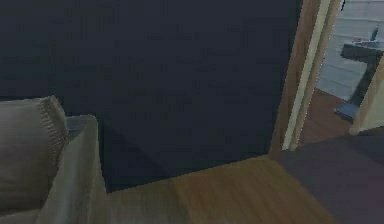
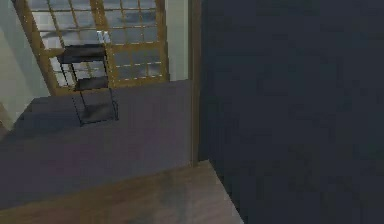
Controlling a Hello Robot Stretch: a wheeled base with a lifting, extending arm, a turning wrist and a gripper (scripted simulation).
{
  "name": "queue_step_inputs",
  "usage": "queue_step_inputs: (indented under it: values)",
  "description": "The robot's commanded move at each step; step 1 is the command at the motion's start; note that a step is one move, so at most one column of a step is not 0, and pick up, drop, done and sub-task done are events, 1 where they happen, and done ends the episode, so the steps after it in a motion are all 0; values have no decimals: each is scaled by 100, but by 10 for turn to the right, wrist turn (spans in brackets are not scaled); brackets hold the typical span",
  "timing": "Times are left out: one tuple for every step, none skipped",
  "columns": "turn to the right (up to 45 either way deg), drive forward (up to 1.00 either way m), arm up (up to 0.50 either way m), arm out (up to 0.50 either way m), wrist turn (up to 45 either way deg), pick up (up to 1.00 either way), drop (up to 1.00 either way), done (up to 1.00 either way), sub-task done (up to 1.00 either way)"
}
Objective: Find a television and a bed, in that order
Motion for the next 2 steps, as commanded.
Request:
queue_step_inputs:
  values:
    - [0, 90, 0, 0, 0, 0, 0, 0, 0]
    - [450, 0, 0, 0, 0, 0, 0, 0, 0]
